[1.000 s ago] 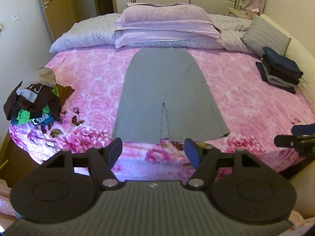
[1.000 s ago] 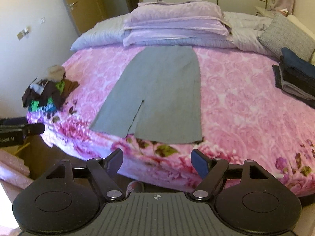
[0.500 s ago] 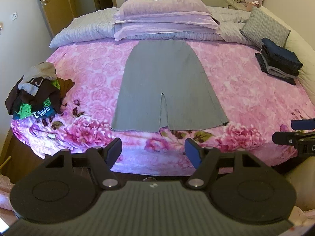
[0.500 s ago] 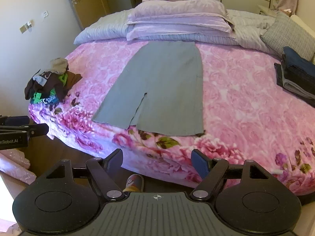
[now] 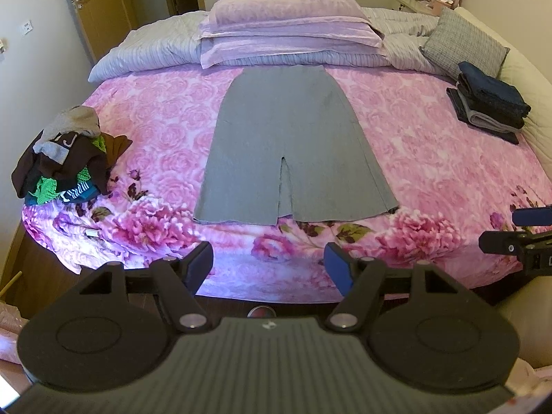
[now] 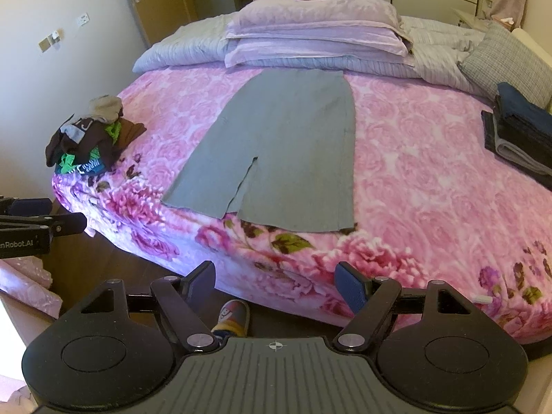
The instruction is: Organize objects
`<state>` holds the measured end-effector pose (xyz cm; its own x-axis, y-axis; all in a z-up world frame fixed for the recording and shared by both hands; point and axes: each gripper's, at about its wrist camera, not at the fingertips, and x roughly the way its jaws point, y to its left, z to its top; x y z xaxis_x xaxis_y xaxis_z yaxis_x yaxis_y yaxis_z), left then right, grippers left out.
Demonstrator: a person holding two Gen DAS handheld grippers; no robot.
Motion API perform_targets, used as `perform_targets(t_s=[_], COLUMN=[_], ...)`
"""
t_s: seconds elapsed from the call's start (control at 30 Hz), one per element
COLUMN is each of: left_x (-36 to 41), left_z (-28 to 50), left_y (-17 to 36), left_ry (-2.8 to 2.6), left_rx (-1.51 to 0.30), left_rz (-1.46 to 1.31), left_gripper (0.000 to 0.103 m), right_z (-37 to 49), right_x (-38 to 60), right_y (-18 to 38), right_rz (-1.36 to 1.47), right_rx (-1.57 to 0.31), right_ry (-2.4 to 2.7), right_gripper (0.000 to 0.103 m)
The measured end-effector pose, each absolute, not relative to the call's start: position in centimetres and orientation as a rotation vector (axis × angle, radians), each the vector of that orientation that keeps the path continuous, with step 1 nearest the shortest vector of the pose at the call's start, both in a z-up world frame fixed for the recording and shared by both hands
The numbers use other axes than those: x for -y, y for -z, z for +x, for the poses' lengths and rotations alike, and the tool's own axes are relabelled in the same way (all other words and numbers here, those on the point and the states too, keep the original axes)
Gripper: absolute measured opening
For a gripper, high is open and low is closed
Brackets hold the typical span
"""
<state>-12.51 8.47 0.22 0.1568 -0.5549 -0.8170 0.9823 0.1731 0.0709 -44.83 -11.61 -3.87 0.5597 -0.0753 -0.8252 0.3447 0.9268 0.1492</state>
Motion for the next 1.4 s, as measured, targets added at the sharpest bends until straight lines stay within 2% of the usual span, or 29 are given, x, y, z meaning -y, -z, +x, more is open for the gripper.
perform_targets(t_s=[1.4], left_x=[-7.5], left_z=[-12.1], left_y=[-0.1], left_ry=[1.241], left_rx=[-0.757], left_rz=[0.713], left_gripper=[0.068], right_z=[-43.2], right_x=[11.3], right_y=[4.0], right_rz=[0.294], right_rx=[-0.942], right_ry=[0.230], right_gripper=[0.073])
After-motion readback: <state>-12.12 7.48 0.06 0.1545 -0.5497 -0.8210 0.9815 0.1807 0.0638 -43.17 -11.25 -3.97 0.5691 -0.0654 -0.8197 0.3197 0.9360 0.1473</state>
